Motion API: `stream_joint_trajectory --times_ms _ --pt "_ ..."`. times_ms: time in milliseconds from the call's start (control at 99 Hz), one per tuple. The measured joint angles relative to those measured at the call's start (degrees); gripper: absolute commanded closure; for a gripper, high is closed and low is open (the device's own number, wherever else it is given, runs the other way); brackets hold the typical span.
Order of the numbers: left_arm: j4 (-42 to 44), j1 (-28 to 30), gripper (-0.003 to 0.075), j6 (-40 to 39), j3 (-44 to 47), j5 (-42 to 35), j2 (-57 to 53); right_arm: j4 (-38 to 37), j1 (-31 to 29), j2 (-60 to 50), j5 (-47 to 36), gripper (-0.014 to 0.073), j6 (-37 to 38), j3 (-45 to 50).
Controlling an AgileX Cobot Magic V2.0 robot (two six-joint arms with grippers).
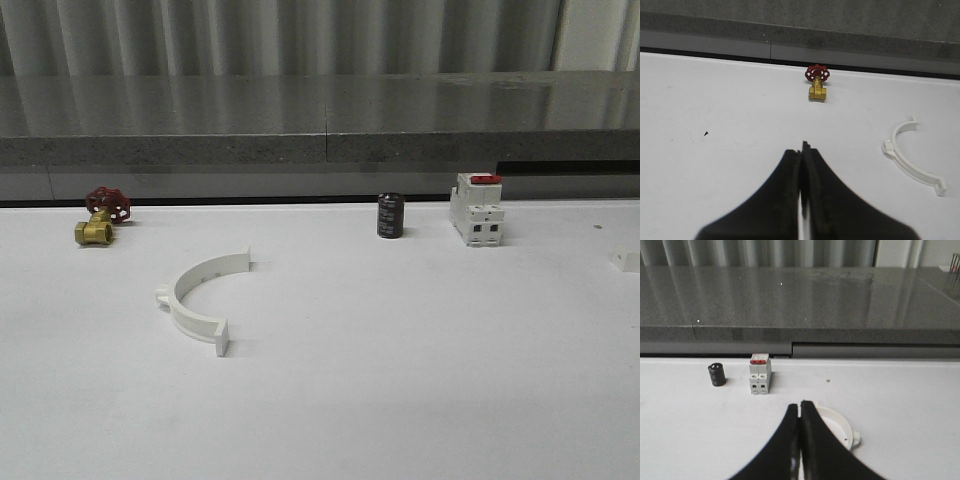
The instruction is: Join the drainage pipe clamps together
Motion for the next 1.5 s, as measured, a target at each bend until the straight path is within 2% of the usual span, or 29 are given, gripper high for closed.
stream_joint_trajectory --times_ms 151,252,404,596,687,929,1000,1121,1232,1504 --pt "0.0 0.0 0.0741 0.0 0.0 0.0 0.0 0.0 0.0 13.5 11.1 0.0661 0.0 -10.3" --pt "0.0 0.0 0.0741 0.0 0.0 0.0 0.0 0.0 0.0 21.6 15.6 0.0661 0.0 -15.3" --pt "0.0 0.0 0.0741 0.0 0.0 0.0 0.0 0.0 0.0 30.9 15.9 0.0661 0.0 -17.7" --pt "0.0 0.0 0.0741 0.0 0.0 0.0 0.0 0.0 0.0 37.5 15.5 0.0653 0.0 -17.8" --pt "0.0 0.0 0.0741 0.0 0.0 0.0 0.0 0.0 0.0 38.9 15.9 0.0587 0.0 -17.8" --pt "0.0 0.0 0.0741 0.0 0.0 0.0 0.0 0.0 0.0 39.4 17.2 0.0208 0.0 -17.8" --pt "0.0 0.0 0.0741 0.0 0.0 0.0 0.0 0.0 0.0 39.4 17.3 0.0143 0.0 -17.8" --pt "0.0 0.0 0.0741 0.0 0.0 0.0 0.0 0.5 0.0 39.4 17.3 0.0137 0.1 -17.8" --pt "0.0 0.0 0.0741 0.0 0.0 0.0 0.0 0.9 0.0 43.0 19.4 0.0137 0.5 -21.8" --pt "0.0 0.0 0.0741 0.0 0.0 0.0 0.0 1.1 -5.1 58.5 20.2 0.0137 0.3 -31.8"
